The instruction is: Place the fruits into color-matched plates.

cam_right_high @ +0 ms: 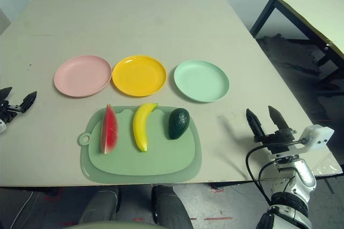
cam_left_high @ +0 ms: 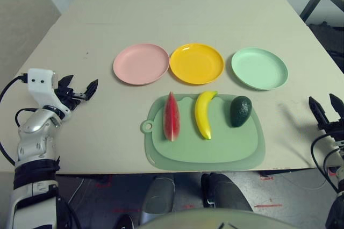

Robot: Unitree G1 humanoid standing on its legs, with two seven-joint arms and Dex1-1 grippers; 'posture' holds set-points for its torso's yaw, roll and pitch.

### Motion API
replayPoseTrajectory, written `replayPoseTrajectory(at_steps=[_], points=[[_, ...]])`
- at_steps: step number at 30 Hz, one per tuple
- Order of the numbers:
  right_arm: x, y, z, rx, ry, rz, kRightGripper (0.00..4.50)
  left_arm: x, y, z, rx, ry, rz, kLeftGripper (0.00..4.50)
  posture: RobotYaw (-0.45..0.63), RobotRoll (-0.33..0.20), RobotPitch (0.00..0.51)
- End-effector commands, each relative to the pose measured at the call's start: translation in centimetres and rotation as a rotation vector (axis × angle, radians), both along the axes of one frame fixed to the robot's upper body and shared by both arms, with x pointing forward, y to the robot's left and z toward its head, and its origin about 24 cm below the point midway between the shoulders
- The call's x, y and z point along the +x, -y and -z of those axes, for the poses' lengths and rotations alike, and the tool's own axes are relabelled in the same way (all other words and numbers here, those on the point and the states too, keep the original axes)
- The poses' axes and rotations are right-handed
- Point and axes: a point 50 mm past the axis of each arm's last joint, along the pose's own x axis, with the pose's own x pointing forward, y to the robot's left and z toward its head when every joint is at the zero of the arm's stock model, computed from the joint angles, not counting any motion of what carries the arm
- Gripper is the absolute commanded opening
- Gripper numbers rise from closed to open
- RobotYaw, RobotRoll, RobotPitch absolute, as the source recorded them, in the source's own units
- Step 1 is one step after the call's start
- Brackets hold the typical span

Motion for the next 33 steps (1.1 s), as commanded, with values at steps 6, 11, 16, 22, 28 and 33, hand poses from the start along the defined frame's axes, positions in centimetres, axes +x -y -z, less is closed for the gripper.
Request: replayPoseTrajectory(at_steps=[6, 11, 16, 22, 28, 33], points=[[0.1, -0.2, 0.1, 0.003, -0.007, -0.012, 4.50, -0.5, -0.6, 0.2, 0.008, -0.014, -0.029, 4.46, 0.12, 0.000, 0.186], [-0.4, 0.1, -0.1, 0.025, -0.055, -0.054, 4.50, -0.8, -0.5, 0.1, 0.011, -0.005, -0.009, 4.46, 0.11, 0.000, 0.188], [-1.6, 1.9, -1.8, -0.040, -0.152, -0.008, 4.50, -0.8, -0.5, -0.9, -0.006, 0.020, 0.083, 4.46, 0.06, 0.000, 0.206], [-1.7, -0.2, -5.0, -0.284, -0.208, -0.149, 4.50, 0.0, 0.7, -2.6, -0.017, 0.032, 0.317, 4.46, -0.04, 0.000, 0.204], [-0.9, -6.6, -6.9, -0.536, -0.195, -0.469, 4.50, -0.2, 2.1, -3.9, -0.041, 0.032, 0.539, 4.46, -0.08, 0.000, 0.197], [-2.7, -8.9, -6.5, -0.507, -0.345, -0.652, 4.50, -1.1, 2.6, -3.8, -0.029, -0.007, 0.613, 4.46, -0.07, 0.000, 0.180]])
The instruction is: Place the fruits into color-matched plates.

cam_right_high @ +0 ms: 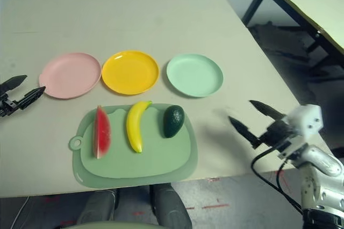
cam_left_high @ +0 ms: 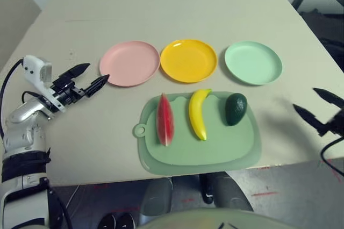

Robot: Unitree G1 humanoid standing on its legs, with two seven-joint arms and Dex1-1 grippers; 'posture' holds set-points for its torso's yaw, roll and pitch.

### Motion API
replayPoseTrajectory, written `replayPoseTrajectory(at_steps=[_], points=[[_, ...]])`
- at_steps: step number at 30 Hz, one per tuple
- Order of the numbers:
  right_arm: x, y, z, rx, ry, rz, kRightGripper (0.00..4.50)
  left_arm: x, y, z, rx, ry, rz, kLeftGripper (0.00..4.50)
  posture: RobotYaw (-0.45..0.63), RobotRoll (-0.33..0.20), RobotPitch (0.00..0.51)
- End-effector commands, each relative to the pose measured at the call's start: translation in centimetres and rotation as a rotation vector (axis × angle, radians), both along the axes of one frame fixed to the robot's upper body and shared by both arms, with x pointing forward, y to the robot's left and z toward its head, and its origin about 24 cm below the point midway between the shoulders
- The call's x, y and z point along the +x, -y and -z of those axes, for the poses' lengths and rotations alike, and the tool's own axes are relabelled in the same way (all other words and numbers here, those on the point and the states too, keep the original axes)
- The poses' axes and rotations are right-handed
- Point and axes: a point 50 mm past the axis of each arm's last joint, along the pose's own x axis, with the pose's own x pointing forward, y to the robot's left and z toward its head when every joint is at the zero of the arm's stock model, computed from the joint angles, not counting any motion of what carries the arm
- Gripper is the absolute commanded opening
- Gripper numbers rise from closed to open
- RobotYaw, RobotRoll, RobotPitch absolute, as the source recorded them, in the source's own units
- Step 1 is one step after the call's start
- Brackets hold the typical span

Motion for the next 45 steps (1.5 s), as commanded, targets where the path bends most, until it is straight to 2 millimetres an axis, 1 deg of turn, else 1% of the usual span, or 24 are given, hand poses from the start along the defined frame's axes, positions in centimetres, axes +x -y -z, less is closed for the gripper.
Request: replayPoseTrajectory(at_steps=[1, 2, 4, 5, 7, 9, 11, 14, 15, 18, 22, 25, 27, 30, 33, 35, 39, 42, 45], points=[[-1.7, -0.8, 0.7, -0.019, -0.155, -0.089, 4.50, -0.9, 0.1, 0.4, 0.013, -0.040, 0.036, 4.46, -0.07, 0.000, 0.178], [-2.2, -1.0, 0.6, -0.035, -0.176, -0.117, 4.50, -1.0, 0.1, 0.4, 0.008, -0.041, 0.037, 4.46, -0.06, 0.000, 0.178], [-2.4, -1.7, -0.1, -0.062, -0.188, -0.164, 4.50, -1.4, 0.1, 0.5, 0.006, -0.050, 0.043, 4.46, -0.06, 0.000, 0.177], [-2.2, -2.1, -0.7, -0.074, -0.180, -0.185, 4.50, -1.5, 0.2, 0.6, 0.006, -0.057, 0.051, 4.46, -0.06, 0.000, 0.177], [-1.6, -3.0, -2.0, -0.154, -0.191, -0.235, 4.50, -2.2, 0.4, 0.5, 0.015, -0.074, 0.090, 4.46, -0.06, 0.000, 0.176], [-1.4, -3.3, -2.5, -0.214, -0.229, -0.245, 4.50, -2.7, 0.6, 0.4, 0.026, -0.087, 0.116, 4.46, -0.06, 0.000, 0.176], [-1.0, -3.7, -3.4, -0.324, -0.254, -0.312, 4.50, -3.8, 0.8, -0.3, 0.026, -0.089, 0.165, 4.46, -0.05, 0.000, 0.173], [-0.6, -4.0, -4.5, -0.453, -0.242, -0.389, 4.50, -5.0, 1.0, -1.0, 0.040, -0.105, 0.215, 4.46, -0.05, 0.000, 0.176], [-0.4, -4.1, -5.0, -0.533, -0.223, -0.430, 4.50, -5.4, 1.1, -1.1, 0.062, -0.122, 0.242, 4.46, -0.04, 0.000, 0.178], [0.8, -4.4, -6.4, -0.719, -0.165, -0.508, 4.50, -6.0, 1.9, -1.2, 0.167, -0.138, 0.327, 4.46, -0.03, 0.000, 0.178], [3.4, -5.4, -8.3, -0.917, -0.048, -0.584, 4.50, -5.4, 3.6, -2.4, 0.276, -0.092, 0.458, 4.46, -0.01, 0.000, 0.175], [5.0, -6.3, -9.2, -0.984, 0.018, -0.629, 4.50, -5.1, 4.2, -3.1, 0.312, -0.079, 0.512, 4.46, 0.00, 0.000, 0.174], [6.0, -7.6, -9.6, -1.001, 0.070, -0.672, 4.50, -5.0, 4.6, -3.3, 0.332, -0.080, 0.548, 4.46, 0.00, 0.000, 0.175], [7.1, -9.3, -9.6, -1.014, 0.126, -0.760, 4.50, -4.9, 5.3, -3.1, 0.351, -0.091, 0.591, 4.46, 0.02, 0.000, 0.171], [7.7, -10.3, -9.2, -1.027, 0.148, -0.832, 4.50, -5.1, 5.8, -2.9, 0.355, -0.102, 0.614, 4.46, 0.03, 0.000, 0.169], [8.2, -10.7, -8.9, -1.024, 0.153, -0.852, 4.50, -5.3, 6.1, -2.7, 0.367, -0.115, 0.625, 4.46, 0.04, 0.000, 0.167], [9.2, -11.0, -8.3, -1.051, 0.151, -0.893, 4.50, -5.7, 6.5, -1.5, 0.416, -0.157, 0.637, 4.46, 0.06, 0.000, 0.165], [9.9, -11.3, -8.5, -1.065, 0.166, -0.911, 4.50, -5.7, 6.7, -1.4, 0.418, -0.150, 0.626, 4.46, 0.06, 0.000, 0.163], [10.2, -11.4, -8.3, -1.073, 0.170, -0.931, 4.50, -5.6, 6.8, -1.4, 0.434, -0.147, 0.618, 4.46, 0.08, 0.000, 0.158]])
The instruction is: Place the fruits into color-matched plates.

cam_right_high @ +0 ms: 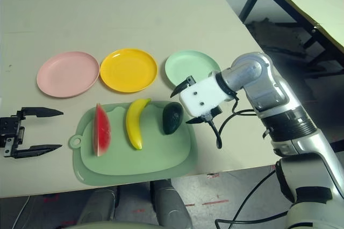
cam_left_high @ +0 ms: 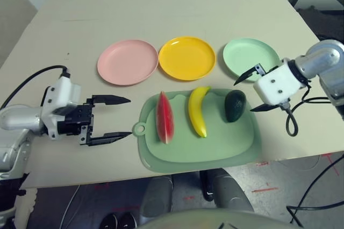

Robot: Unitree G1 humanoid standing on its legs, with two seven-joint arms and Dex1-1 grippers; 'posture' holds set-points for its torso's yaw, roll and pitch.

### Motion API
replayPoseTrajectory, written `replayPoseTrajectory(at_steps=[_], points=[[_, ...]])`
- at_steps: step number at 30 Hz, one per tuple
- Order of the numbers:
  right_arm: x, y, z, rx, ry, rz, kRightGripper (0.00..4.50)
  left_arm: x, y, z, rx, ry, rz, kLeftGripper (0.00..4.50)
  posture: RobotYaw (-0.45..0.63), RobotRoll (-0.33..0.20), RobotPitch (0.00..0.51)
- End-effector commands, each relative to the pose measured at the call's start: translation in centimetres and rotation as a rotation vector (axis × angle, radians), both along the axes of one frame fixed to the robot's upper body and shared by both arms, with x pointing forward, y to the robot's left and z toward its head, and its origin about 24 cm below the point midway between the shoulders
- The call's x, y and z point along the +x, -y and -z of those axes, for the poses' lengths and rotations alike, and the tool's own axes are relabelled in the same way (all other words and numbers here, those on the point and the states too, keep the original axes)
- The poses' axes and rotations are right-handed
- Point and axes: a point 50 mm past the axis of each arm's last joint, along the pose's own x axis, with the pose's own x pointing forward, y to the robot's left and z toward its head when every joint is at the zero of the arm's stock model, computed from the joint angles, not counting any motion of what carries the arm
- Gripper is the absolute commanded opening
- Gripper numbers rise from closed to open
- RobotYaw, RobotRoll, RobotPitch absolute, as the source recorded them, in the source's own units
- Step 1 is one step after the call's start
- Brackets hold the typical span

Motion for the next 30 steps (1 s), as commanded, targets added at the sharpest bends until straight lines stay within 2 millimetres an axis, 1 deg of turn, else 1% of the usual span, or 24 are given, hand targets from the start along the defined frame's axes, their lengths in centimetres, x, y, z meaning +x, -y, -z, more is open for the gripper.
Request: replayPoseTrajectory(at_steps=[1, 10, 13, 19, 22, 30], points=[[0.3, 0.0, 0.7, -0.041, -0.018, -0.025, 4.50, -0.1, 0.3, 0.1, 0.031, 0.005, 0.006, 4.46, 0.08, 0.000, 0.157], [1.3, -0.1, 1.8, -0.054, -0.047, -0.044, 4.50, 0.5, 0.1, -0.8, 0.023, 0.039, 0.008, 4.46, 0.07, 0.000, 0.156], [1.6, -0.2, 2.1, -0.062, -0.050, -0.045, 4.50, 0.9, -0.1, -1.0, 0.059, 0.046, 0.023, 4.46, 0.08, 0.000, 0.160], [1.9, -0.6, 2.8, -0.054, -0.072, -0.042, 4.50, 1.6, 0.6, -1.2, 0.066, 0.058, 0.060, 4.46, 0.07, 0.000, 0.169], [2.3, -0.7, 2.9, -0.052, -0.064, -0.032, 4.50, 1.7, 1.0, -1.2, 0.063, 0.057, 0.074, 4.46, 0.07, 0.000, 0.172], [2.8, -0.7, 3.5, -0.055, -0.061, 0.001, 4.50, 1.7, 0.7, -1.4, 0.091, 0.062, 0.069, 4.46, 0.07, 0.000, 0.171]])
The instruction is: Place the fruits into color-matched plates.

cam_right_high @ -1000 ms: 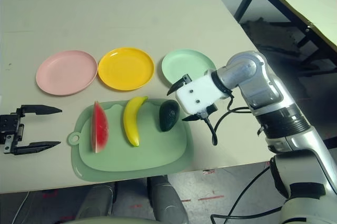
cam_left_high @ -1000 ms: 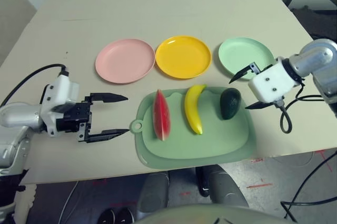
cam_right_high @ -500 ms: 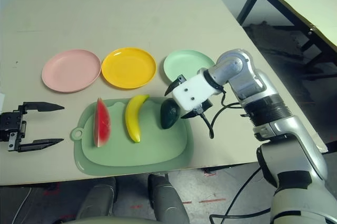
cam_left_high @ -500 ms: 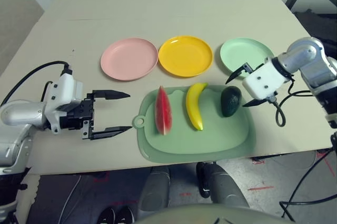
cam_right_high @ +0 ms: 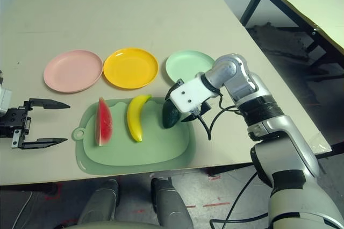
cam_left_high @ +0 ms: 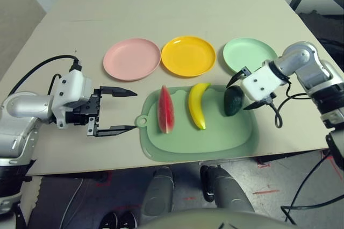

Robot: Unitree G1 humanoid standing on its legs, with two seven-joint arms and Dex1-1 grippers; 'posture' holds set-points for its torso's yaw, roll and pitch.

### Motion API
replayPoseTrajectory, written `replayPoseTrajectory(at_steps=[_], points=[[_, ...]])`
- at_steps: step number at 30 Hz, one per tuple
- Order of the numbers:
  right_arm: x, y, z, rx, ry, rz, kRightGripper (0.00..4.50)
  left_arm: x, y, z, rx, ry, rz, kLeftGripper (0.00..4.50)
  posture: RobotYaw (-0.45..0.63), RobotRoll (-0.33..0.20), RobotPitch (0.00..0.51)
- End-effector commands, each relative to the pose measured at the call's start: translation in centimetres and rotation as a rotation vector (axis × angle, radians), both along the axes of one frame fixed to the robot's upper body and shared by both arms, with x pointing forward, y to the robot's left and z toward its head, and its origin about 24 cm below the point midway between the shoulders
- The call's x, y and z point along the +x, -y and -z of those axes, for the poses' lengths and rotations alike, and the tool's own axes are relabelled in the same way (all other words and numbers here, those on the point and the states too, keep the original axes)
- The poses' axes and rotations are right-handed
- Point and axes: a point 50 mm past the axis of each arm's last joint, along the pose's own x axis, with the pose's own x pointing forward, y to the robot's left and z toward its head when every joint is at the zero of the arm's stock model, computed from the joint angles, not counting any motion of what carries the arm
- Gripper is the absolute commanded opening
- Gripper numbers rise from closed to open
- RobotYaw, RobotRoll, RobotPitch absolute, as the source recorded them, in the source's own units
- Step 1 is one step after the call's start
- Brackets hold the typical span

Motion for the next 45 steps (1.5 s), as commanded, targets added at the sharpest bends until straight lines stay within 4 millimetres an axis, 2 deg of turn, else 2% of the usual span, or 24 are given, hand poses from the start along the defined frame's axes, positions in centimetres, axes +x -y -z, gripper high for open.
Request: replayPoseTrajectory(at_steps=[1, 2, 3, 5, 15, 16, 17, 20, 23, 29, 33, 34, 37, 40, 45], points=[[0.1, 0.1, 0.2, -0.016, -0.004, 0.015, 4.50, 0.1, -0.1, 0.0, 0.040, -0.003, 0.001, 4.46, 0.07, 0.000, 0.170], [0.1, 0.0, 0.2, -0.014, -0.007, 0.018, 4.50, 0.1, -0.2, 0.0, 0.043, -0.002, -0.002, 4.46, 0.06, 0.000, 0.169], [0.1, 0.0, 0.2, -0.011, -0.010, 0.020, 4.20, 0.2, -0.2, 0.0, 0.045, -0.001, -0.005, 4.50, 0.06, 0.000, 0.169], [0.1, 0.0, 0.2, -0.006, -0.016, 0.025, 3.97, 0.2, -0.2, 0.1, 0.047, 0.000, -0.008, 4.50, 0.06, 0.000, 0.169], [-0.6, 0.2, -0.4, 0.033, -0.062, 0.058, 0.47, 0.9, -0.1, 0.5, 0.044, 0.001, -0.001, 4.50, 0.03, 0.000, 0.173], [-0.7, 0.2, -0.4, 0.032, -0.063, 0.060, 0.17, 0.9, -0.1, 0.5, 0.044, 0.000, 0.004, 4.50, 0.03, 0.000, 0.173], [-0.7, 0.2, -0.4, 0.029, -0.066, 0.062, 0.05, 1.0, -0.1, 0.5, 0.044, 0.000, 0.007, 4.50, 0.02, 0.000, 0.173], [-0.8, 0.4, -0.5, 0.010, -0.062, 0.072, 0.05, 1.2, 0.0, 0.5, 0.044, 0.001, 0.012, 4.50, 0.02, 0.000, 0.173], [-0.5, 1.2, -1.2, -0.030, -0.036, 0.112, 0.67, 1.2, 0.0, 0.5, 0.045, 0.002, 0.011, 4.50, 0.02, 0.000, 0.170], [-0.2, 2.2, -4.1, -0.017, -0.018, 0.283, 2.80, 1.2, -0.3, 0.4, 0.052, 0.001, 0.004, 4.50, 0.02, 0.000, 0.173], [-2.1, 0.9, -5.8, 0.108, -0.154, 0.412, 4.27, 1.0, -0.4, 0.5, 0.053, -0.004, 0.001, 4.50, 0.02, 0.000, 0.175], [-2.7, 0.3, -6.0, 0.137, -0.193, 0.426, 4.47, 1.0, -0.4, 0.5, 0.053, -0.004, 0.002, 4.50, 0.02, 0.000, 0.175], [-4.4, -1.6, -6.0, 0.224, -0.314, 0.455, 4.47, 1.0, -0.1, 0.4, 0.050, -0.005, 0.009, 4.50, 0.02, 0.000, 0.173], [-5.6, -2.9, -5.0, 0.273, -0.416, 0.502, 4.47, 1.1, 0.1, 0.3, 0.050, -0.003, 0.018, 4.50, 0.02, 0.000, 0.172], [-5.9, -4.3, -3.4, 0.348, -0.486, 0.598, 4.47, 1.1, 0.1, 0.1, 0.057, 0.000, 0.016, 4.50, 0.03, 0.000, 0.175]])
